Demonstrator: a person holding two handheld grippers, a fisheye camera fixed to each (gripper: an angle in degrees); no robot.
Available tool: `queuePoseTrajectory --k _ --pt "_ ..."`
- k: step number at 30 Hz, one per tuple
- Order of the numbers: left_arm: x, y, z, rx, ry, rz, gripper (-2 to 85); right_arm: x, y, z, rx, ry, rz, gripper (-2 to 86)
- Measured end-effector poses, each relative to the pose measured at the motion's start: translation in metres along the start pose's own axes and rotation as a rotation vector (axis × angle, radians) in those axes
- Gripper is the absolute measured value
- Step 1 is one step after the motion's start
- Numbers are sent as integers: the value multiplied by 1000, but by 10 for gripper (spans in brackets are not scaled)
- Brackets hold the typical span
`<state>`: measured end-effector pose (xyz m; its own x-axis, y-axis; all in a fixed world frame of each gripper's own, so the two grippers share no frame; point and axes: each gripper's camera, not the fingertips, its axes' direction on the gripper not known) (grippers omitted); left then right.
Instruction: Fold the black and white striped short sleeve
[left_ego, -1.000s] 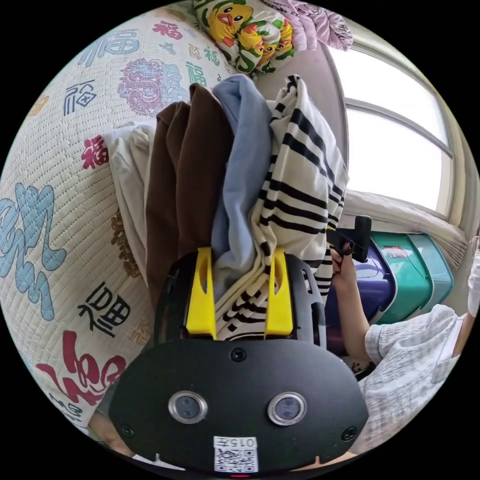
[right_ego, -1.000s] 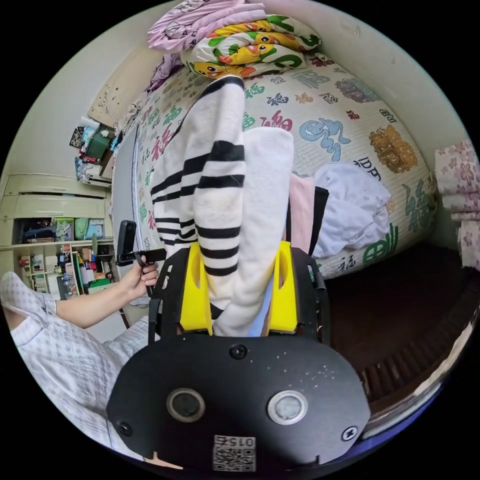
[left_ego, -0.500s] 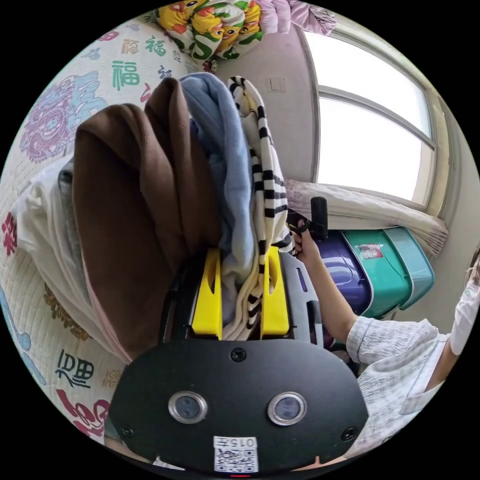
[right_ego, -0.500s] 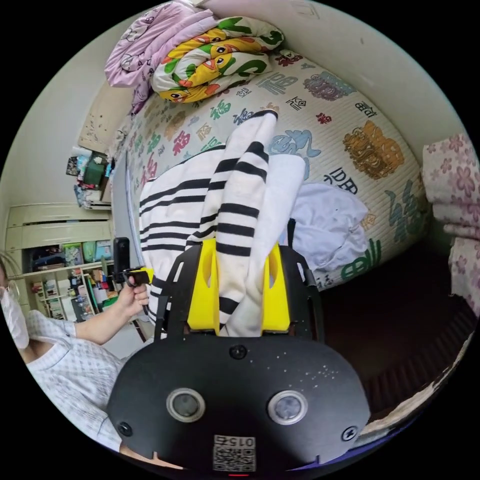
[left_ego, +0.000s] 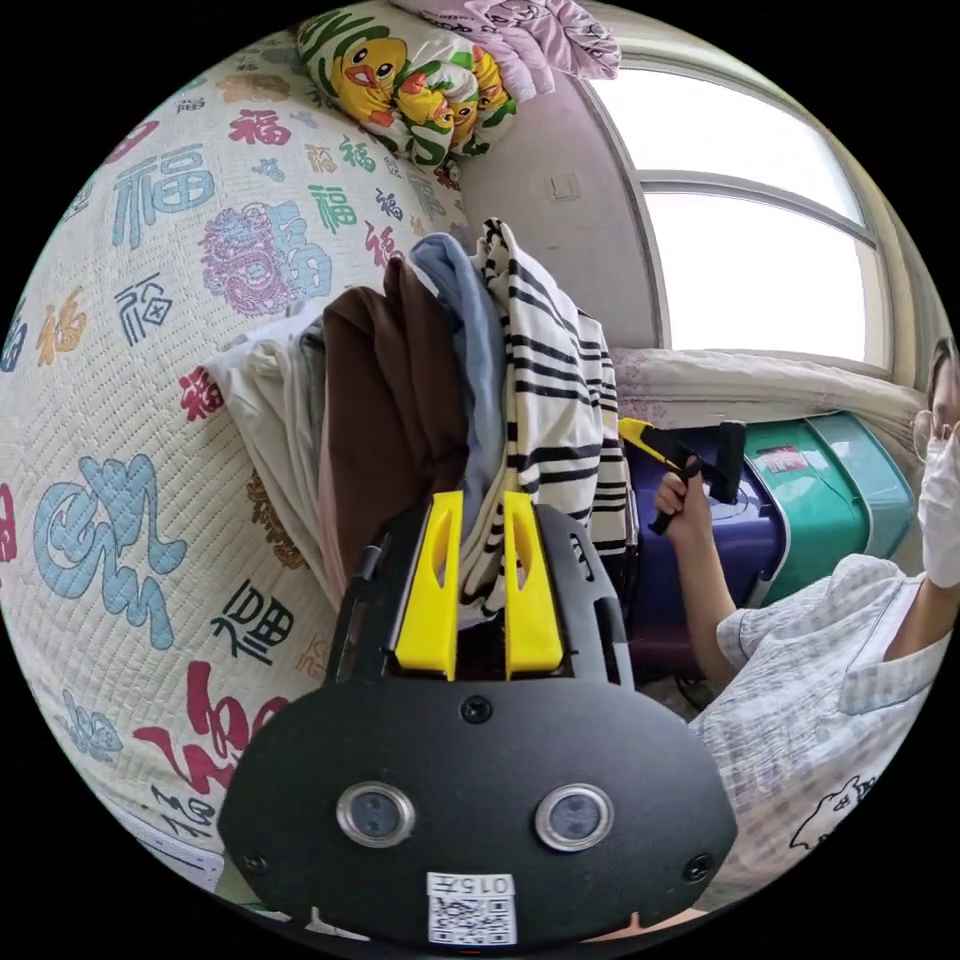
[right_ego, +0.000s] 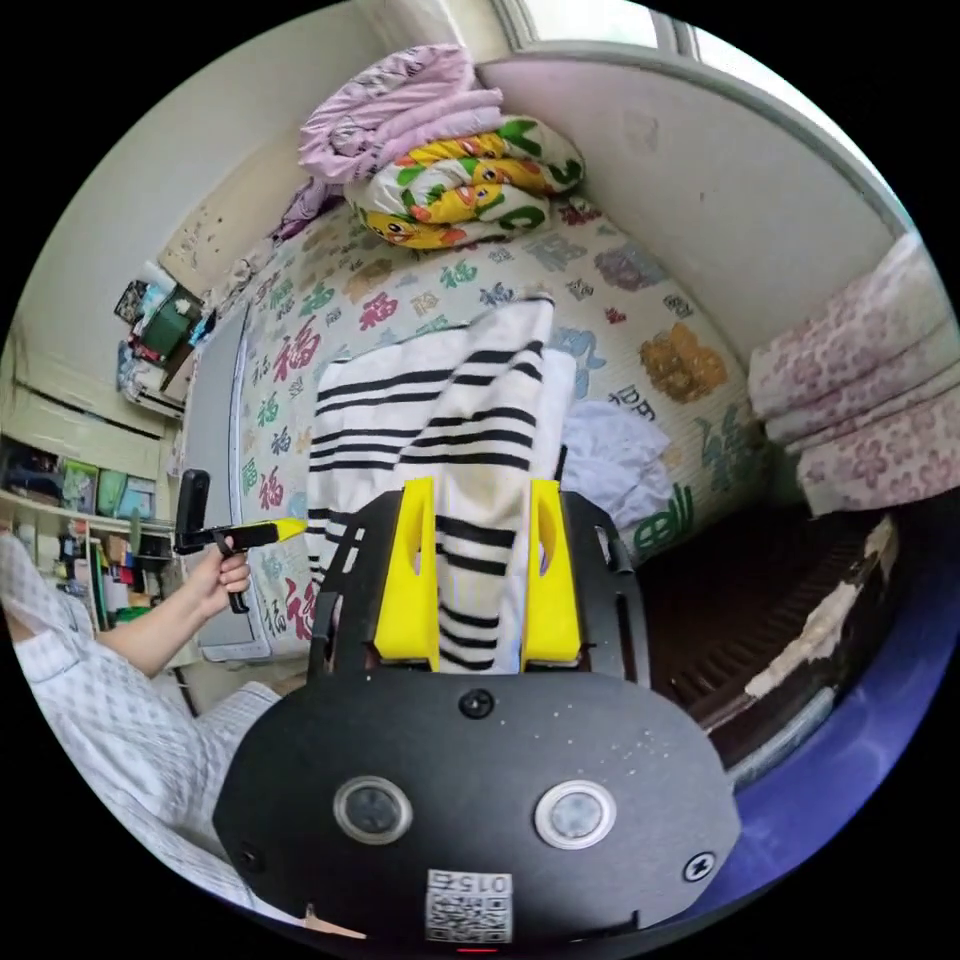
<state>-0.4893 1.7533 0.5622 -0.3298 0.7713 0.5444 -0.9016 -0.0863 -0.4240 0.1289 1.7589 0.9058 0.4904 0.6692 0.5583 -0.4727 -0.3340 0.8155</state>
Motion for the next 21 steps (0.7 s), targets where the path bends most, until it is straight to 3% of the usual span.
queuePoseTrajectory --k 3,6,12,17,21 --pt "9 32 0 -37 0 -21 57 -58 24 12 -47 -222 -155 54" --pt "19 57 6 -48 -25 -42 50 -111 53 74 -301 -355 -217 77" --pt "34 76 18 -48 -51 -35 49 -157 95 111 -274 -20 -270 99" --pt "48 82 23 -33 -50 -30 56 -180 115 127 -307 179 -367 49" --pt "58 85 22 -16 -98 -9 64 -168 123 118 -318 54 -269 22"
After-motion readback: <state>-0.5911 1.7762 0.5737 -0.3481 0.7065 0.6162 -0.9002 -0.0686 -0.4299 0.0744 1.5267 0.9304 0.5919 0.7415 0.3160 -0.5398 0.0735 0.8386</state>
